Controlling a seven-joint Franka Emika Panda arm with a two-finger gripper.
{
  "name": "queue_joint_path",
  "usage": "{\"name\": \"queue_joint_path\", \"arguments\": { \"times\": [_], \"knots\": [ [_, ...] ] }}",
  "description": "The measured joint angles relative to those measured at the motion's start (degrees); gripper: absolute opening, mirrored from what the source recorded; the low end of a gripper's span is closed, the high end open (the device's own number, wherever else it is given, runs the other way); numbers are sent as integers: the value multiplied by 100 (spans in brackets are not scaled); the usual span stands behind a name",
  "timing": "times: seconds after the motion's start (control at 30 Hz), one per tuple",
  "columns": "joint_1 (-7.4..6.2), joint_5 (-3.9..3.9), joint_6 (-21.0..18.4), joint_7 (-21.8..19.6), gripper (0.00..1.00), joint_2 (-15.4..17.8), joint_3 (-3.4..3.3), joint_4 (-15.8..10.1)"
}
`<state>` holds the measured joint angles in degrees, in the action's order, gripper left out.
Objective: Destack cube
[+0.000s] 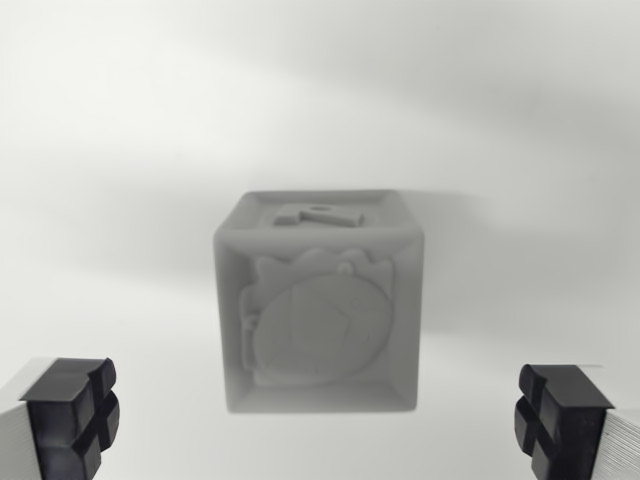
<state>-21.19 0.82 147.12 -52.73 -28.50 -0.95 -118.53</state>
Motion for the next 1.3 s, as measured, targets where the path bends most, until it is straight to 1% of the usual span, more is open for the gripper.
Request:
{"name": "queue_joint_path", "arguments": {
  "times": [0.47,0.77,1.3],
  "knots": [
    [0,-6,-642,-2,100,674,-4,-27],
    [0,-14,-1066,-8,100,1059,-5,15],
    [0,-28,-1916,-23,100,1640,-5,287]
  ]
}}
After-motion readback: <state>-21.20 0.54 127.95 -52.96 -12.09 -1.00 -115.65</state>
